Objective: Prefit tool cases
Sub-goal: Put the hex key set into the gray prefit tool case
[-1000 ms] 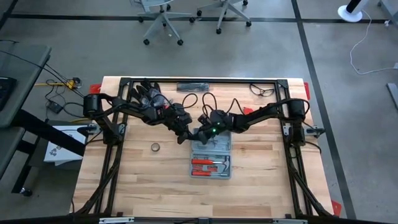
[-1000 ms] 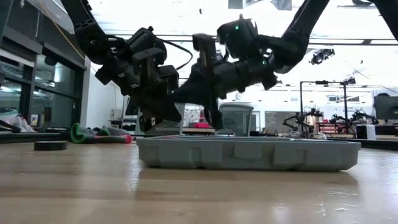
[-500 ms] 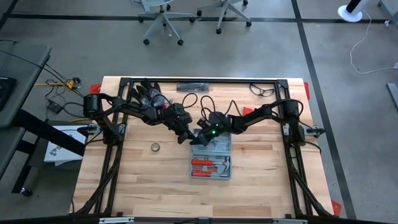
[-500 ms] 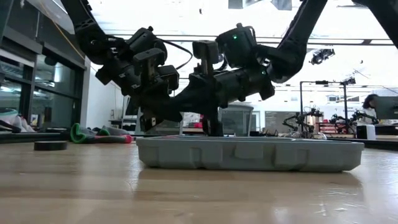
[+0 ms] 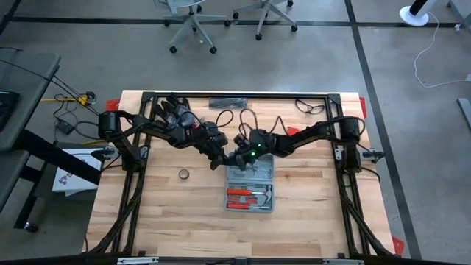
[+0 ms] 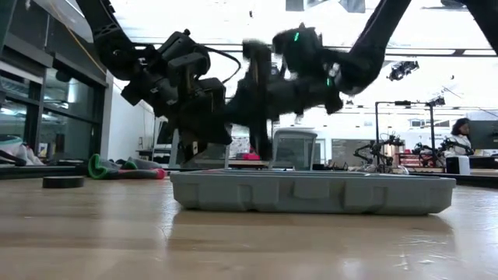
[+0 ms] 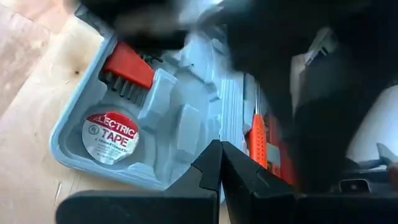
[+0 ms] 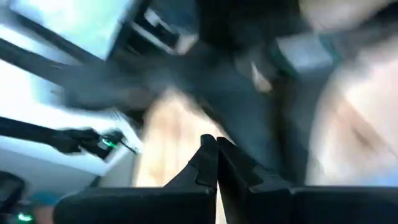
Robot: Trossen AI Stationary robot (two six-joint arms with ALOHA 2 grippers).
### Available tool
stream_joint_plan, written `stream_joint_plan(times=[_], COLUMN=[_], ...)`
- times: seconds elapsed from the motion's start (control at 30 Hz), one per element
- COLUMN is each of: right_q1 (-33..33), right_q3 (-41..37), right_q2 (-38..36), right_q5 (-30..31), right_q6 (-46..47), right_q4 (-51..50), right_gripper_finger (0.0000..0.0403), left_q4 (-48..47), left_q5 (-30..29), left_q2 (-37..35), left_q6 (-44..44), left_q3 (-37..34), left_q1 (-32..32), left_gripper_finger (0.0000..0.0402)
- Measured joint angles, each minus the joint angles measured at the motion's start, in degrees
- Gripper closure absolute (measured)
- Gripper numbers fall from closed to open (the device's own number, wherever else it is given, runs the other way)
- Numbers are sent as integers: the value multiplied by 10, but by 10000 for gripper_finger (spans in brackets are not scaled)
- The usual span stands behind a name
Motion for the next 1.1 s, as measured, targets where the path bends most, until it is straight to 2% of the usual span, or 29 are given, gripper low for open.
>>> stream_joint_plan(times=[0.17,0.4,0.53,0.63,0.7,0.9,1.03,1.1], right_q1=[-9,-10,-2,-4,-5,3,8,7], right_q3=[2,1,0,2,1,-1,-1,1], right_q2=[43,2,20,40,38,-5,11,21], right_q5=[-64,-31,-10,-58,-69,-34,-19,-38], right_q6=[31,14,-5,2,15,0,-32,-30], right_q4=[14,29,-40,-29,-15,-20,-81,-88], right_gripper_finger=[403,403,403,403,403,403,403,403], left_q4=[-1,0,-9,-3,-3,0,0,-1], left_q5=[-1,3,-2,0,2,3,4,4], left_q2=[-3,-6,-4,-6,-6,-6,-6,-6], left_q6=[0,-4,-5,-4,-4,-5,-4,-4], left_q3=[1,1,-1,0,0,0,0,0], left_q1=[2,3,5,4,5,6,6,6], left_gripper_finger=[402,402,402,402,402,402,402,401])
